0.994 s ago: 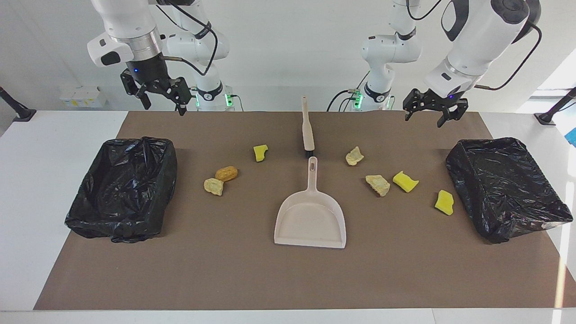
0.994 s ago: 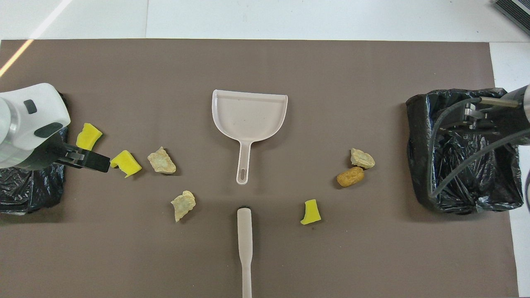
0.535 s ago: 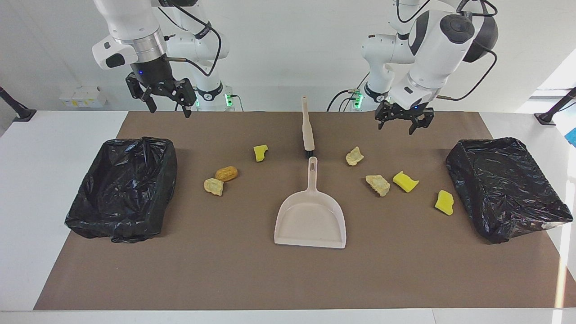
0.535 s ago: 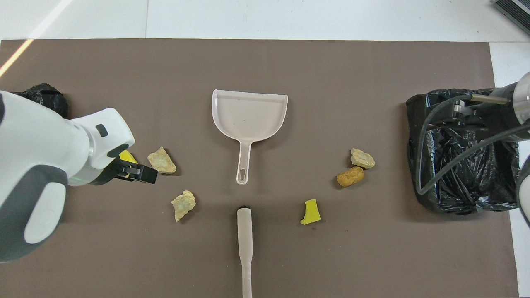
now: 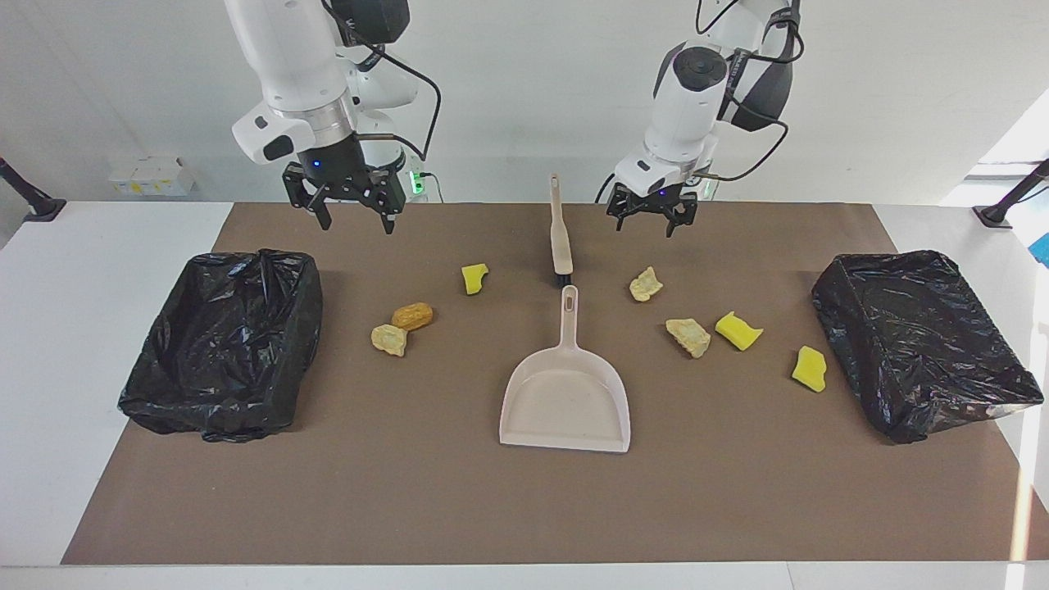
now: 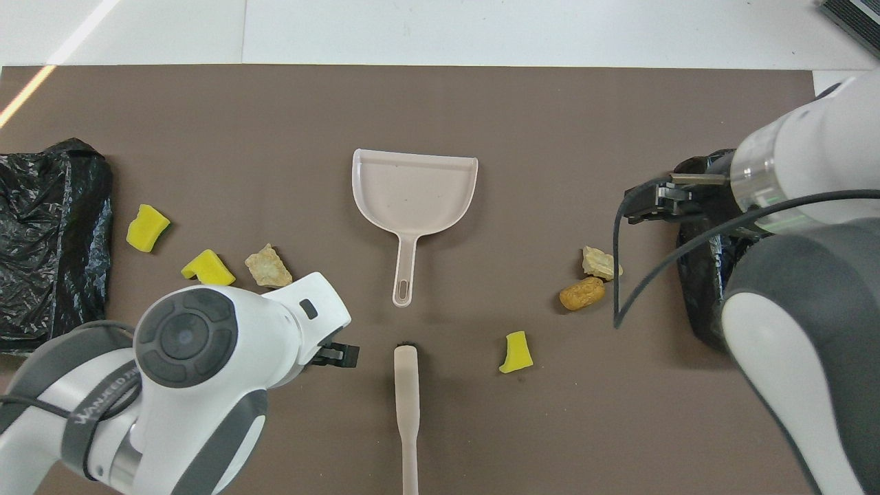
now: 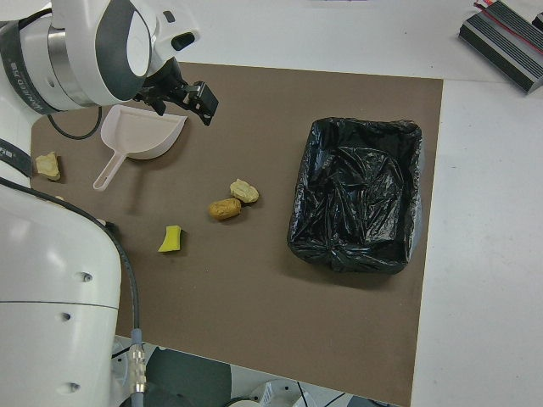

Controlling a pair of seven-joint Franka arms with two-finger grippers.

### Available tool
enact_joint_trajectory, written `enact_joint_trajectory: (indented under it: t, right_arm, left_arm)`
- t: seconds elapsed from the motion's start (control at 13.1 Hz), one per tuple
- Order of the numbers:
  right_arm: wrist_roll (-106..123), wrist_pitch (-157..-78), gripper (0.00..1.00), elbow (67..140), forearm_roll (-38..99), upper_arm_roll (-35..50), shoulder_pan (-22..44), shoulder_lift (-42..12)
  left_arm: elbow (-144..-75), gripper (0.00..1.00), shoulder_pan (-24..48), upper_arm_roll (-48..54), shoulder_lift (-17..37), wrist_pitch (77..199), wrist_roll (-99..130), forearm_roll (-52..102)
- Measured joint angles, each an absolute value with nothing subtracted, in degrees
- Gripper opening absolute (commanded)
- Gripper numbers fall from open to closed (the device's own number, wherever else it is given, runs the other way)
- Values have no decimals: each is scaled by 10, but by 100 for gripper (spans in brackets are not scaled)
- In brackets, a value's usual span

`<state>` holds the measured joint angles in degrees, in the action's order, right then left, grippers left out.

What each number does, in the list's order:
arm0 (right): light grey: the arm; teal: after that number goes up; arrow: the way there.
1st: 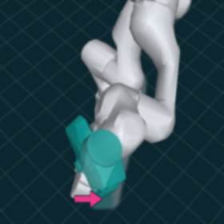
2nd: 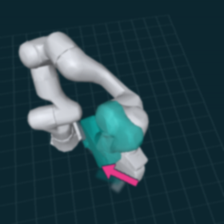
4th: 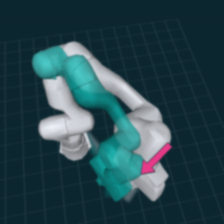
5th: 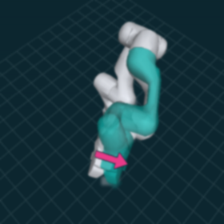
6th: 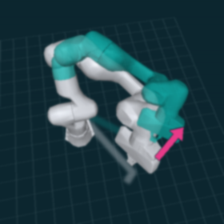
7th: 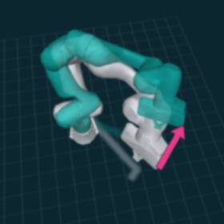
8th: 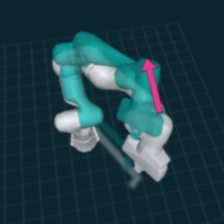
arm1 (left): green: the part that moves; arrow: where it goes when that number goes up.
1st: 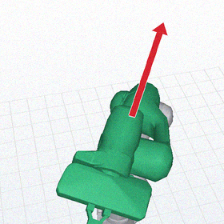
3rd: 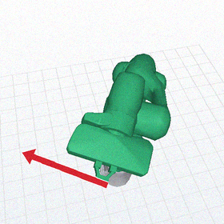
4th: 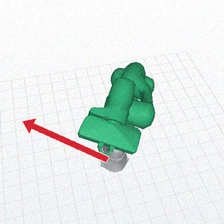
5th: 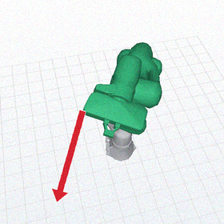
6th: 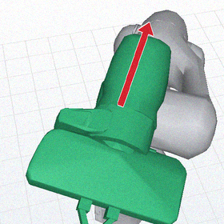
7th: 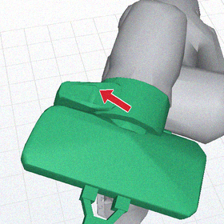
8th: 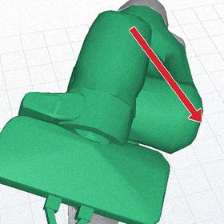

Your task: Sweep and dump trash in bin

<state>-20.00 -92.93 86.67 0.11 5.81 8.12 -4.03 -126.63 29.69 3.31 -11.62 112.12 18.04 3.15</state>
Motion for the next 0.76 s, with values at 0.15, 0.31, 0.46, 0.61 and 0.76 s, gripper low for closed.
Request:
enact_joint_trajectory:
  t: [0.15,0.31,0.46,0.61,0.76]
  right_arm:
    - [-231,-944,100,864,-9,59,113,-62]
    - [-241,-958,100,858,-10,60,130,-80]
    - [-279,-979,100,831,-11,60,167,-116]
    - [-327,-1000,100,797,-14,61,209,-165]
    - [-338,-1032,100,783,-15,61,233,-202]
  left_arm:
    - [-1316,100,346,32,-116,1187,226,32]
    - [-1380,100,407,34,-115,1267,284,32]
    - [-1417,100,455,35,-115,1304,325,32]
    - [-1429,100,505,36,-115,1309,360,32]
    - [-1453,100,540,45,-120,1342,393,32]
